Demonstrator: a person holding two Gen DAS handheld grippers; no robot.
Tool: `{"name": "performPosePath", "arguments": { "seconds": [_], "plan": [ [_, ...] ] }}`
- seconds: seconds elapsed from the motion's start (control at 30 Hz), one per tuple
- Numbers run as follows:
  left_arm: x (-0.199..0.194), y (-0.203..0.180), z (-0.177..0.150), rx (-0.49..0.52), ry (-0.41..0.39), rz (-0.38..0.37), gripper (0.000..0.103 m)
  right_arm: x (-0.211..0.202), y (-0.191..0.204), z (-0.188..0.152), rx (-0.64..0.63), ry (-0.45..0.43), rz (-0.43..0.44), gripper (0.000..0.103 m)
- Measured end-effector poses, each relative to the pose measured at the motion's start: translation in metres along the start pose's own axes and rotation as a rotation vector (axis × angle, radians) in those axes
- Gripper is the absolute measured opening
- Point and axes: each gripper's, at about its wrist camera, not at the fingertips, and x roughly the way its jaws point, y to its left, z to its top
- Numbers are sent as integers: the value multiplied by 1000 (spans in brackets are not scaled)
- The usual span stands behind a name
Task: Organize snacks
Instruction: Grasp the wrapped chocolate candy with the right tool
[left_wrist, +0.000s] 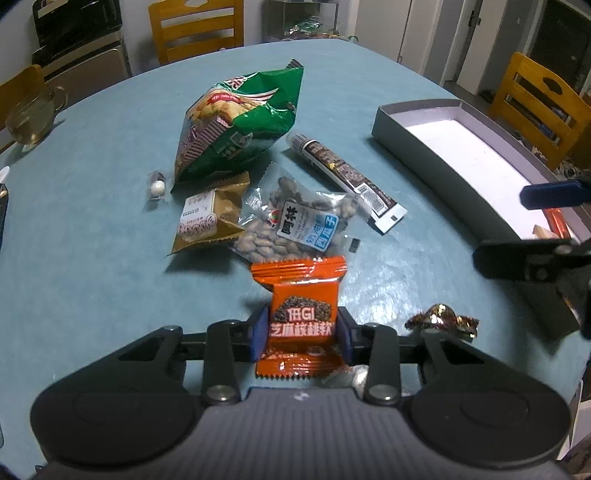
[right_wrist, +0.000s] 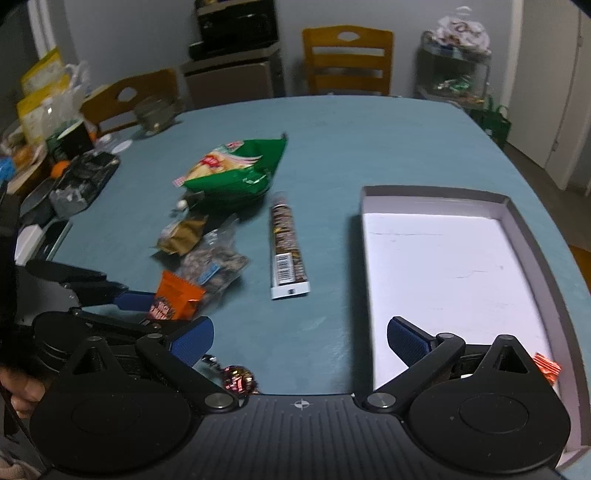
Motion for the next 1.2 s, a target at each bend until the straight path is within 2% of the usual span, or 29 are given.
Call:
{"name": "performPosePath", "arguments": {
  "seconds": [0.1, 0.27, 0.4, 0.7, 0.77, 1.0, 1.17, 1.2],
  "plan": [
    [-3, 2, -3, -1, 2, -2, 34, 3, 8, -2, -28, 12, 21, 97],
    [-8, 6, -9, -10, 7, -5, 34, 11, 20, -8, -90, 45, 55, 81],
    [-11, 9, -12, -13, 6, -2, 34, 19, 29, -11, -137, 70, 70, 73],
    [-19, 11, -13, -12, -10, -4, 34, 34, 49, -26, -305, 111, 68, 56],
    [-19, 11, -14, -12, -11, -6, 34, 36, 52, -29, -336, 118, 71, 47],
    [-21, 11, -13, -15, -21, -6, 34, 34, 48, -30, -315, 115, 104, 42],
    [-23, 8, -10, -5, -35, -13, 34, 33, 45, -30, -306, 107, 85, 26],
    [-24, 7, -9, -3, -37, -13, 34, 33, 44, -30, -303, 105, 83, 26]
  ]
}}
